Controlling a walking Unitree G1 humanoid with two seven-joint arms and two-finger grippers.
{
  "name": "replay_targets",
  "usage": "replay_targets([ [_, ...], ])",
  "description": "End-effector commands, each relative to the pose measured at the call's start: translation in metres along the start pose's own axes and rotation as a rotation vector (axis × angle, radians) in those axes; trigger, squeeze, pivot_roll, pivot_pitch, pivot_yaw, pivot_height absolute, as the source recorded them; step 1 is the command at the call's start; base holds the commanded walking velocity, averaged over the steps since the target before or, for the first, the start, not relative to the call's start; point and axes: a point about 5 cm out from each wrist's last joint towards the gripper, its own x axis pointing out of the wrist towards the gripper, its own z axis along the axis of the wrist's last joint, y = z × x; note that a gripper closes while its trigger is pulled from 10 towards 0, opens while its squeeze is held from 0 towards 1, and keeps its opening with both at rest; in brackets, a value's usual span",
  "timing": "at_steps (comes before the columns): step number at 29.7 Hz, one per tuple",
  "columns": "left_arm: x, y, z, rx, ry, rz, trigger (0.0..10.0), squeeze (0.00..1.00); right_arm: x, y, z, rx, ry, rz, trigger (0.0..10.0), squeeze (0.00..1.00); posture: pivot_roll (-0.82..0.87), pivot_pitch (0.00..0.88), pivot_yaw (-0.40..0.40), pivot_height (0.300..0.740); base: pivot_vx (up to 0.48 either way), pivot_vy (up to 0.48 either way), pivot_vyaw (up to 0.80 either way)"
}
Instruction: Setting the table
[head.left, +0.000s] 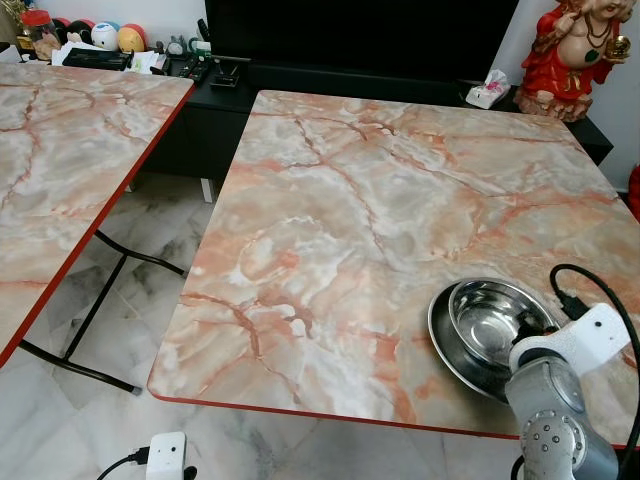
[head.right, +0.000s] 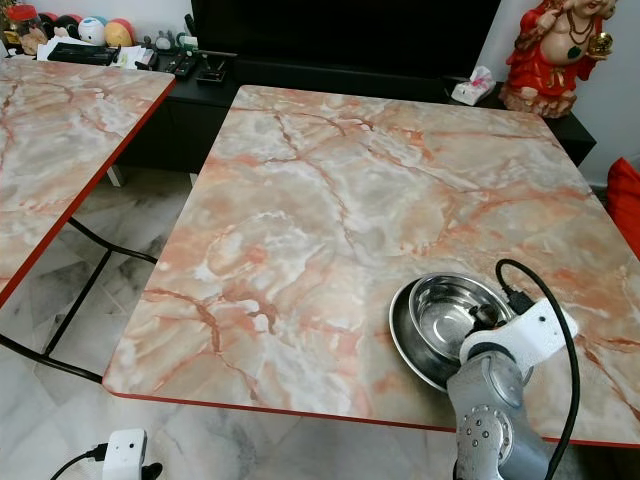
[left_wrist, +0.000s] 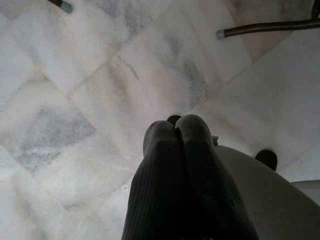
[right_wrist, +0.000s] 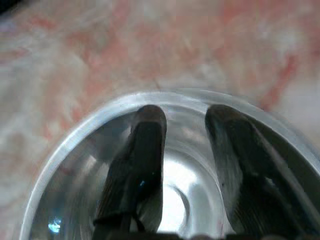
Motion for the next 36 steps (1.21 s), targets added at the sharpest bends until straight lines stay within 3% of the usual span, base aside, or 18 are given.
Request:
replay_targets([
  [1, -0.002, 0.004, -0.008, 0.016, 0.034, 0.014, 10.0, 0.0, -0.003, 0.009, 0.007, -0.026, -0.071, 0.047, 10.0, 0.0, 0.07, 0.092, -0.075, 0.74, 0.0, 0.0, 0.0],
  [6, -0.002, 0.009, -0.006, 0.021, 0.031, 0.025, 10.0, 0.0, -0.003, 0.016, 0.007, -0.016, -0.104, 0.071, 10.0, 0.0, 0.08, 0.088, -0.061, 0.74, 0.0, 0.0, 0.0],
  [11, -0.002, 0.018, -0.002, 0.038, 0.022, 0.039, 10.0, 0.0, -0.007, 0.032, 0.014, -0.072, -0.219, 0.138, 10.0, 0.0, 0.1, 0.087, -0.041, 0.74, 0.0, 0.0, 0.0],
  [13, -0.002, 0.02, 0.0, 0.042, 0.014, 0.043, 10.0, 0.0, -0.014, 0.044, 0.017, -0.163, -0.307, 0.199, 10.0, 0.0, 0.1, 0.083, -0.035, 0.74, 0.0, 0.0, 0.0],
  [17, -0.001, 0.024, 0.004, 0.049, 0.004, 0.047, 10.0, 0.0, -0.025, 0.063, 0.019, -0.261, -0.404, 0.283, 10.0, 0.0, 0.12, 0.075, -0.025, 0.74, 0.0, 0.0, 0.0],
  [24, 0.0, 0.028, 0.012, 0.059, -0.017, 0.05, 10.0, 0.0, -0.023, 0.073, 0.025, -0.348, -0.506, 0.311, 10.0, 0.0, 0.13, 0.065, -0.011, 0.74, 0.0, 0.0, 0.0],
  [33, 0.0, 0.033, 0.017, 0.051, -0.031, 0.071, 10.0, 0.0, -0.022, 0.098, 0.034, -0.369, -0.561, 0.417, 10.0, 0.0, 0.11, 0.065, -0.02, 0.74, 0.0, 0.0, 0.0],
  [36, 0.0, 0.033, 0.015, 0.045, -0.026, 0.077, 10.0, 0.0, -0.02, 0.096, 0.036, -0.378, -0.569, 0.412, 10.0, 0.0, 0.11, 0.06, -0.026, 0.74, 0.0, 0.0, 0.0],
])
